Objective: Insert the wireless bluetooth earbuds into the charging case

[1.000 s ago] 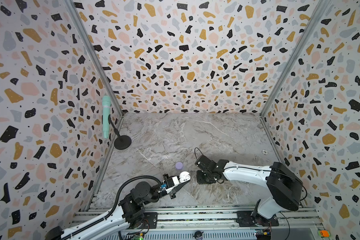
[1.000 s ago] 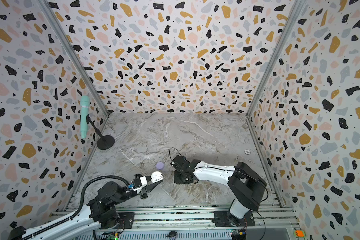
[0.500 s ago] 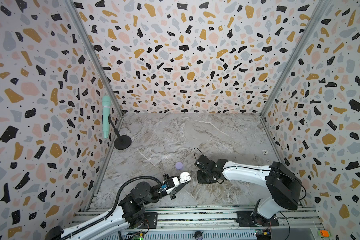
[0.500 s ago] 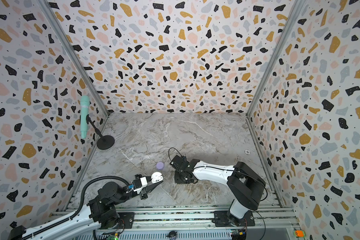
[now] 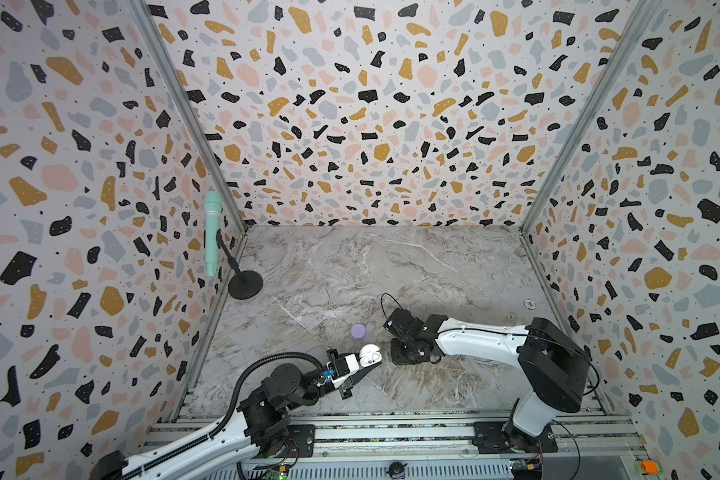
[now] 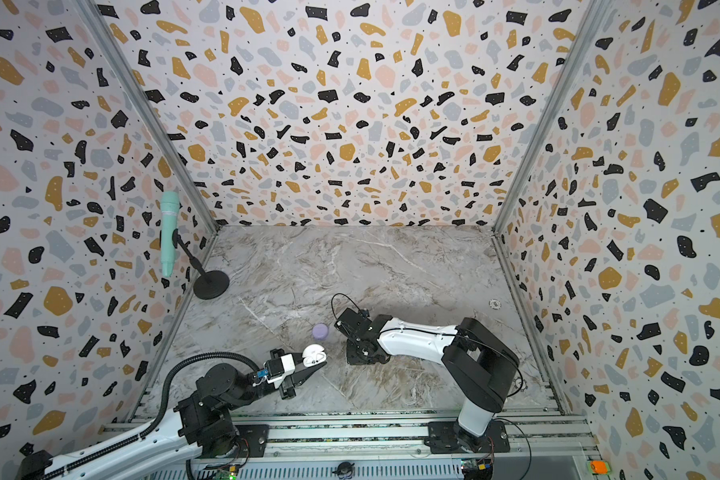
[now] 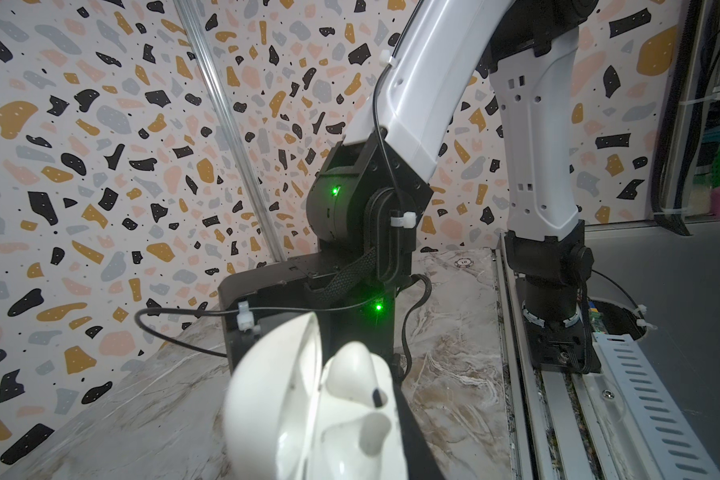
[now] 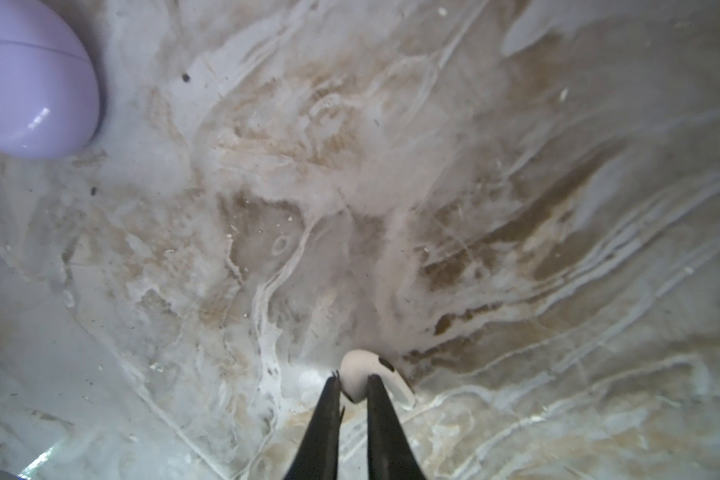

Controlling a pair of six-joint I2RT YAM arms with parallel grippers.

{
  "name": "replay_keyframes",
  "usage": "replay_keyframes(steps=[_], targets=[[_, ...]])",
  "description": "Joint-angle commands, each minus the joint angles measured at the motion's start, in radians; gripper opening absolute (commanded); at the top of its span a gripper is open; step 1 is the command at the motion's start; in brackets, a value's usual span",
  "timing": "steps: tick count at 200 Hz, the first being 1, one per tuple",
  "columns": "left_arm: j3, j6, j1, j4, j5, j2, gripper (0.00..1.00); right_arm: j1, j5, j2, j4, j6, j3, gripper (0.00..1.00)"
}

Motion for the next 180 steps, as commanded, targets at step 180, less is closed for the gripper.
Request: replay_keyframes(steps=[180], targets=[[-0.004, 0.008, -0.008, 0.033, -0.003, -0.016, 0.00, 0.095, 0.148, 0.123, -0.164, -0.002, 0.165, 0.05]])
